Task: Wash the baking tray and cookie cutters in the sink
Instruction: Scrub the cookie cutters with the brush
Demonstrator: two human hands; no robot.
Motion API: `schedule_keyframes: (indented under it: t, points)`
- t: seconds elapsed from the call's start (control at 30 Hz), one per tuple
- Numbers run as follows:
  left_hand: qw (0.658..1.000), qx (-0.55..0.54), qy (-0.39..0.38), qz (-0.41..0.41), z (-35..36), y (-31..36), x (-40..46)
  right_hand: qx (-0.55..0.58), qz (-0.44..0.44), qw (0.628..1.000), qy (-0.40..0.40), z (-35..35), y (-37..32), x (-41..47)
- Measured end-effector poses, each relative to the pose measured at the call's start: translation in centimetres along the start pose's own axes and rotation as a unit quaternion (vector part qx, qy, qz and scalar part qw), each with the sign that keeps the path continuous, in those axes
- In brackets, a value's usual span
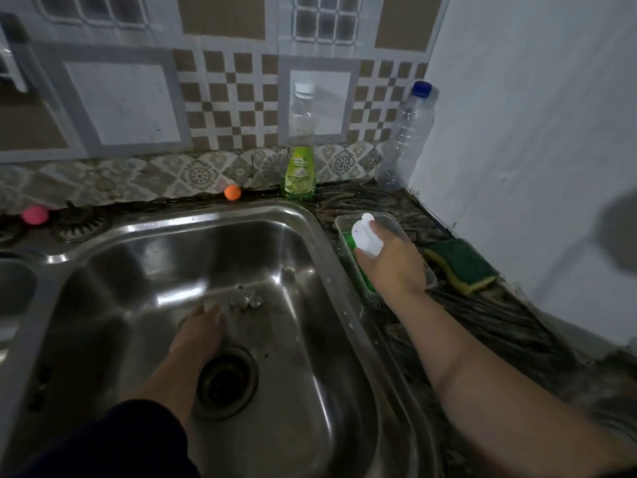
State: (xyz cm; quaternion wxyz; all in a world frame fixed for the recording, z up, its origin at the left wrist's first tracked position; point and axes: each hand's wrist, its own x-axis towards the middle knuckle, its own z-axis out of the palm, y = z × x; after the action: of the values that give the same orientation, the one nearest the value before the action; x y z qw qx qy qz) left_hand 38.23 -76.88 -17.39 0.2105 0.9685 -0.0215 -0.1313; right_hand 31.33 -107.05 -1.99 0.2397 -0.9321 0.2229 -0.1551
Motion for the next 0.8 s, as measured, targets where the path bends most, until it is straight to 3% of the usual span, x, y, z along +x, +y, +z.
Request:
schedule_keyframes:
  t: [0.27,0.43,0.57,0.67,0.8]
  points:
    - [0.998,0.024,0.047,-0.019,1.0,0.5,-0.9,-0.012,-0.005,1.0,-0.009,0.1,0.1,0.2]
    - [0.986,-0.128,0.105,-0.021,-2.0,3.5,-2.2,0.004,0.001,0.998,-0.058,-1.1,-0.1,0.3]
    - [0.947,-0.269,0.172,0.033,-5.7,6.2,-3.9,0.063,-0.004,0.998,-0.027,-3.6,-1.8,0.1]
    - [0.923,-0.339,0.174,0.06,-7.9,7.6,-5.6,0.089,-0.048,0.995,-0.018,-4.6,-5.0,-1.5]
    - [0.898,-0.405,0.155,0.08,-9.2,7.7,-7.6,0.131,-0.119,0.979,-0.097,-3.1,-9.4,-6.2]
